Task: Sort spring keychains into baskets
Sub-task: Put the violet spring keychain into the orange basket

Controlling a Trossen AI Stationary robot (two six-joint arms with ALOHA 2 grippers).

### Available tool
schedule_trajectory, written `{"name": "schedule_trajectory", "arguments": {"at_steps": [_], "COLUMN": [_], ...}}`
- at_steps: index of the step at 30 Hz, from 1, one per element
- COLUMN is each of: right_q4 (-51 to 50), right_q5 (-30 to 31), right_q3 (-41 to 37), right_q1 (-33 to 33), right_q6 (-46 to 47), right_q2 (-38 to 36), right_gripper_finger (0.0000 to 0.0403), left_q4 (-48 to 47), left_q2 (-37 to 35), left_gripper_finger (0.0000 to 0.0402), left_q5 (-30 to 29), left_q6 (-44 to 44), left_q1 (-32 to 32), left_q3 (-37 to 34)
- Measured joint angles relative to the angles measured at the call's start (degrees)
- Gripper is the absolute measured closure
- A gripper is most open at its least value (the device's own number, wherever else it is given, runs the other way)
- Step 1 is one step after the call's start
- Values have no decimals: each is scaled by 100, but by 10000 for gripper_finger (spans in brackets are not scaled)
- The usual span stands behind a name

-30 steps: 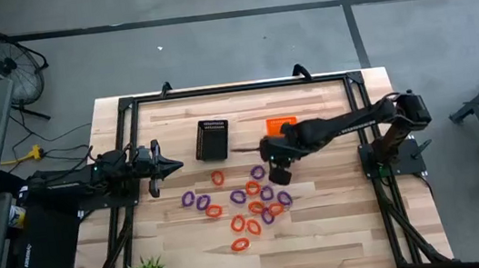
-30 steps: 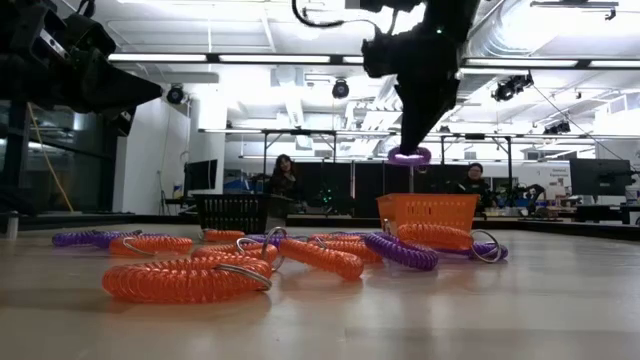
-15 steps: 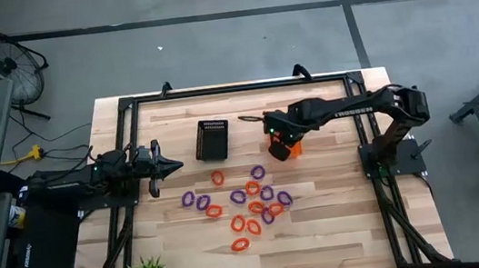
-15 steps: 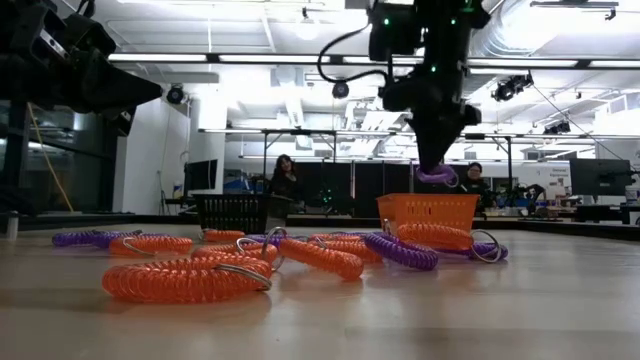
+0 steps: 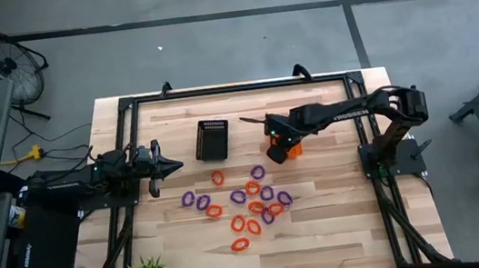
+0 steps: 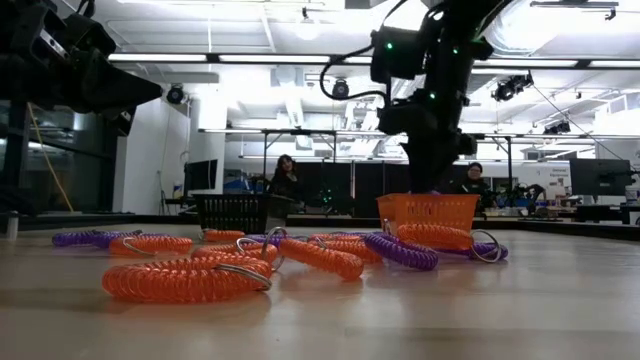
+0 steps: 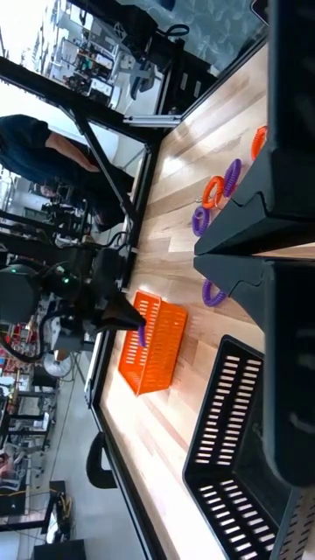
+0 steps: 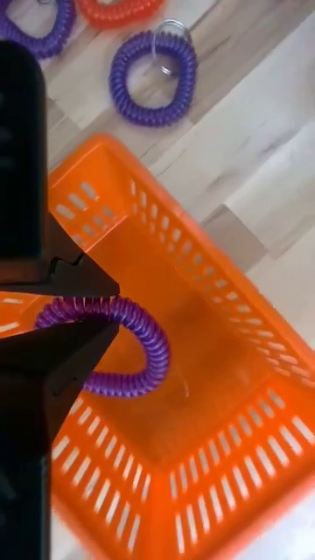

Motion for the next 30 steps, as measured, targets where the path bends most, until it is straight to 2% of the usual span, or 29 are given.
{"name": "schedule_trajectory", "arguments": {"at_steps": [11,15,25,30], "right_q4": [353,363,259,261], "right_q5": [-146,-367,-1374,-1341], "right_q3": [-161,-47,167,167], "right_q1": [0,90,805,1250], "right_q6": [-171,-172,-319,-787], "right_q2": [0,0,-13,-15], "right_gripper_finger": [320,303,279,278], "left_q4": [0,0,0,0], "left_q2": [0,-1,0,0], "left_gripper_finger": [401,401,401,401], "left_q5": [0,0,0,0], "left_q6": [-1,-2,0,-2], "left_q1": [0,-2,0,0], "left_q3": [0,0,1,2]}}
